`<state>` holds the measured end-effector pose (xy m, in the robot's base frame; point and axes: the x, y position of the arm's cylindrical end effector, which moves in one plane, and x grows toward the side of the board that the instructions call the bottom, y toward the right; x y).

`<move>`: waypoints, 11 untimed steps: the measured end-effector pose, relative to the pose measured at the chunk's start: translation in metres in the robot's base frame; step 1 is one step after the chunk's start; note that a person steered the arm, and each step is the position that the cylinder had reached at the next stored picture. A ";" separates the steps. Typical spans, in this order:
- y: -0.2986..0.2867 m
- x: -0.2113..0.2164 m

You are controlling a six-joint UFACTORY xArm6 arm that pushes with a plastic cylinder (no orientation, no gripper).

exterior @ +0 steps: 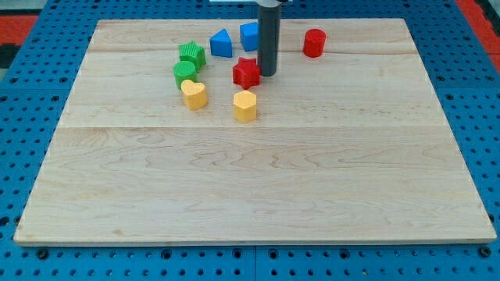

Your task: Push the blue cube close to the blue triangle

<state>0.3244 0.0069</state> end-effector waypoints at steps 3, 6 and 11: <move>-0.058 0.021; 0.088 -0.025; -0.006 -0.106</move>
